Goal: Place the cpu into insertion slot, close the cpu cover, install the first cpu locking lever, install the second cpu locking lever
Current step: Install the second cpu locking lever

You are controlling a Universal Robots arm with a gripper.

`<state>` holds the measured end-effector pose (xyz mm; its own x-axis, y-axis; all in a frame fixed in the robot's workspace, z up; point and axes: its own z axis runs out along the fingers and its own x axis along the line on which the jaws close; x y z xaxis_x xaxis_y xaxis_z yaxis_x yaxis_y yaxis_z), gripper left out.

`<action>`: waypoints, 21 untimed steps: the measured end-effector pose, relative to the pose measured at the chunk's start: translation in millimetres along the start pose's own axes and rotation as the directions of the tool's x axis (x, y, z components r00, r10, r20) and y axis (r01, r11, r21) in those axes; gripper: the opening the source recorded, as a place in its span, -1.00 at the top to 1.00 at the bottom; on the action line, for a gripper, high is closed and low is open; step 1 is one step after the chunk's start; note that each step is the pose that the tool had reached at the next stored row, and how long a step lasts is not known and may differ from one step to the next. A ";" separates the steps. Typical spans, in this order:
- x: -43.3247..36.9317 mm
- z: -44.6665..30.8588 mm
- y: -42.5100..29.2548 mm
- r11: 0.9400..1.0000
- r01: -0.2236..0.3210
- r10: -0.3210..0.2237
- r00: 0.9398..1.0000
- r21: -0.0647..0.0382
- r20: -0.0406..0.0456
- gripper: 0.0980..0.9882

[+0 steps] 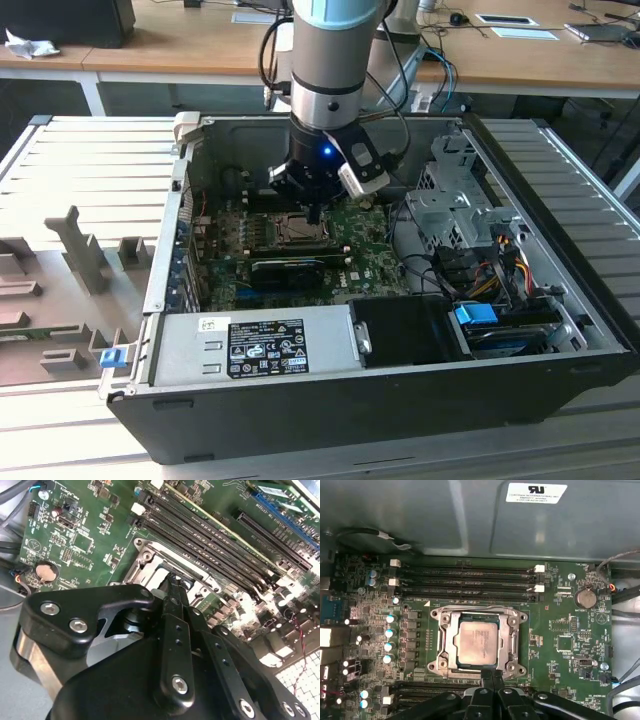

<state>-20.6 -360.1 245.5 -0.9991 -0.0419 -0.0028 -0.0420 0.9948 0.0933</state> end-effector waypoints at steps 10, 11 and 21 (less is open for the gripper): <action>5.6 6.4 -10.1 1.000 0.018 -0.018 1.000 -0.001 -0.003 0.98; 7.0 6.2 -12.1 1.000 0.019 -0.019 1.000 -0.002 -0.002 0.98; 32.8 15.5 -18.8 0.999 0.043 -0.043 0.999 -0.032 -0.003 0.98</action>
<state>-52.7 -378.8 228.3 -0.9963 -0.0853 -0.0040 -0.0851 0.9885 0.1250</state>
